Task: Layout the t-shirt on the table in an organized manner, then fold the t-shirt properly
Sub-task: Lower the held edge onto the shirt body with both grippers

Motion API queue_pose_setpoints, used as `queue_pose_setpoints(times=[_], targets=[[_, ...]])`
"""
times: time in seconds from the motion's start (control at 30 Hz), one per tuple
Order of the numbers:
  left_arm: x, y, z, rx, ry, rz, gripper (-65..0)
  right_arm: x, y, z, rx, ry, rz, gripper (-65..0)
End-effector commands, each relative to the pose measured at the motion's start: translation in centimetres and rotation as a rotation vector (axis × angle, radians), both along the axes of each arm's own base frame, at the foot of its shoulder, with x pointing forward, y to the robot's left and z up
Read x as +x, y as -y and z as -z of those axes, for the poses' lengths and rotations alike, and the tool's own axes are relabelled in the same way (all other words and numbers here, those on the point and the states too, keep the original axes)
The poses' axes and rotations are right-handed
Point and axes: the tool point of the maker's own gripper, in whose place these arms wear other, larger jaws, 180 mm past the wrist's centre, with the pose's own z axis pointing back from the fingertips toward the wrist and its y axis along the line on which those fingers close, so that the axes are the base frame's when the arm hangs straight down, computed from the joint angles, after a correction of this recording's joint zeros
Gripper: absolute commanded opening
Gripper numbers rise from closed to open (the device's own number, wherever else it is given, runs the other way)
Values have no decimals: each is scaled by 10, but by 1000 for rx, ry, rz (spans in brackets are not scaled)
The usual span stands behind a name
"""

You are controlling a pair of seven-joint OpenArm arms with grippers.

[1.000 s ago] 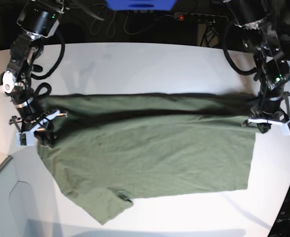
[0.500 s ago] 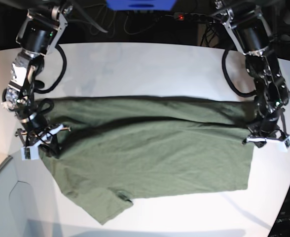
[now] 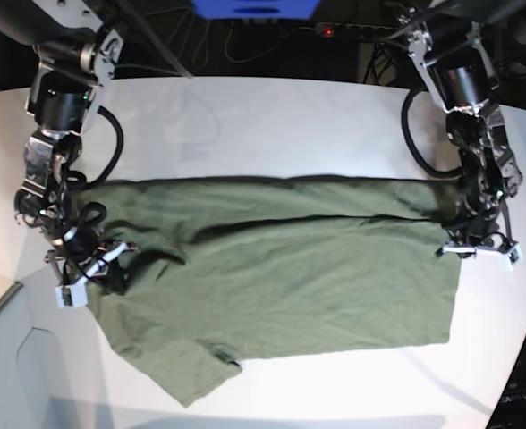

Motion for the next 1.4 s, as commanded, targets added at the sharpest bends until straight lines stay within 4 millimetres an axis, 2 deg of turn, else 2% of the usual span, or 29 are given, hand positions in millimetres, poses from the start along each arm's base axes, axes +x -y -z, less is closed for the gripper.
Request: queue_pose_setpoints(times=[0.0, 0.27, 0.4, 0.5, 0.6, 0.73, 0.83, 0.9, 1.07, 1.13, 1.23, 1.27, 1.37], targets=[[15, -10, -22, 27, 64, -10, -650, 15, 1, -25, 4, 78, -12, -650], [15, -14, -18, 25, 50, -13, -650, 23, -1, -31, 5, 92, -18, -650], [15, -16, -19, 30, 50, -14, -650, 27, -2, -22, 27, 60, -17, -650], [15, -16, -19, 30, 50, -14, -650, 25, 10, -15, 17, 33, -8, -650], [14, -22, -21, 41, 49, -18, -650, 25, 11, -15, 16, 34, -7, -650], [17, -21, -20, 33, 49, -18, -635, 25, 11, -15, 16, 34, -7, -650], [19, -20, -11, 12, 27, -20, -536, 25, 12, -14, 17, 30, -6, -650], [22, -17, -8, -3, 19, -20, -440, 24, 18, -15, 5, 28, -2, -618], [24, -16, -9, -7, 25, -19, -195, 26, 25, -18, -3, 32, 6, -421], [27, -15, -17, -1, 44, -14, -131, 25, 32, -20, -16, 35, 12, -356], [28, -14, -35, 27, 88, -6, -122, 26, 35, -22, -21, 40, 15, -302], [23, -8, -34, 28, 93, -2, -122, 26, 35, -23, -22, 42, 15, -293], [12, -9, -43, 61, 114, 0, -122, 25, 42, -24, -14, 46, 38, -286]])
